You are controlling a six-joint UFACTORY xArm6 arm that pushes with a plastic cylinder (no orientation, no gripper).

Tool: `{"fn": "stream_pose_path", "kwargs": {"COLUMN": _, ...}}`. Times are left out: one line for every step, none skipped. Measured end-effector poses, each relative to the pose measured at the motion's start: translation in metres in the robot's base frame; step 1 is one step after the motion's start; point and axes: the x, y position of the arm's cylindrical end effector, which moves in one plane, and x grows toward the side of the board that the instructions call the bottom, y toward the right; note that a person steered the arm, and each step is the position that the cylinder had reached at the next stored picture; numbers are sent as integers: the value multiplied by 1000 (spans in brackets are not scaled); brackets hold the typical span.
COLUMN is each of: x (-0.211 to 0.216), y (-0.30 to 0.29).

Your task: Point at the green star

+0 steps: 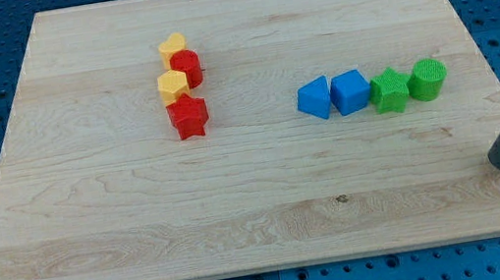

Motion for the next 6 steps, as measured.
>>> {"fn": "stream_pose_path", "kwargs": {"x": 0, "y": 0}}
{"fn": "stream_pose_path", "kwargs": {"x": 0, "y": -2}}
{"fn": "stream_pose_path", "kwargs": {"x": -20, "y": -34}}
{"fn": "stream_pose_path", "kwargs": {"x": -55, "y": -63}}
{"fn": "stream_pose_path", "kwargs": {"x": -59, "y": -64}}
{"fn": "stream_pose_path", "kwargs": {"x": -77, "y": -81}}
